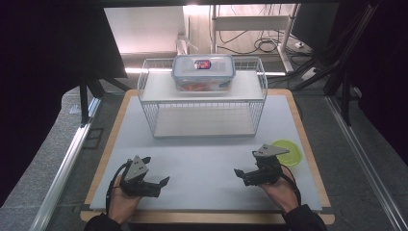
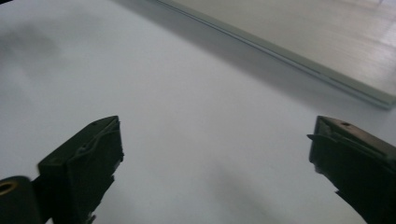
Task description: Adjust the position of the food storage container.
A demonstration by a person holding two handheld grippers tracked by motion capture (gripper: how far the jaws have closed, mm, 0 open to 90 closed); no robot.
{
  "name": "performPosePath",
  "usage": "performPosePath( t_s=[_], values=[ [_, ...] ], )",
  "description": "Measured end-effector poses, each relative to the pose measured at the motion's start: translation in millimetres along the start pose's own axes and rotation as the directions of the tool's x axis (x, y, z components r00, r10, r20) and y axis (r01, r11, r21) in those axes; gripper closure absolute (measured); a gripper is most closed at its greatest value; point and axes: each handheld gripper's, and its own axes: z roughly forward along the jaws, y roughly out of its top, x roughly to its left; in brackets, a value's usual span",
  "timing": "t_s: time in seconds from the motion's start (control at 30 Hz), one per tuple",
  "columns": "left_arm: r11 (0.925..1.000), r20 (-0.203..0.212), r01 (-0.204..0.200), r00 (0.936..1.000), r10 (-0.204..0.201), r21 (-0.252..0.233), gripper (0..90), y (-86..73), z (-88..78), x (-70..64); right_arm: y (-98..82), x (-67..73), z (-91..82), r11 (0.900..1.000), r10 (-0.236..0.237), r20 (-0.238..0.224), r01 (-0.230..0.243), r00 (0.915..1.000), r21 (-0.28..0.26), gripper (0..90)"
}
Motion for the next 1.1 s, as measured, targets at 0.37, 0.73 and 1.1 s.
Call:
performPosePath(
  t_s=[0.37, 0.73, 1.1],
  values=[
    [0.9995, 0.025, 0.028, 0.9993, -0.028, 0.015, 5.0, 0.1, 0.2, 1.7, 4.9, -20.4, -20.2, 0.996, 0.081, 0.082, -0.083, 0.9933, 0.018, 37.7],
    [0.9994, 0.028, 0.024, 0.9993, -0.025, 0.024, 5.1, -0.5, 1.9, 2.2, 1.5, -65.7, -54.4, 0.994, 0.109, 0.184, -0.108, 0.9770, -0.012, 84.7],
    [0.9990, 0.029, 0.019, 0.9994, -0.020, 0.040, 5.1, -0.7, 3.2, 2.0, -15.2, -108.3, -80.3, 0.973, 0.229, 0.348, -0.218, 0.9091, -0.073, 90.0]
  ],
)
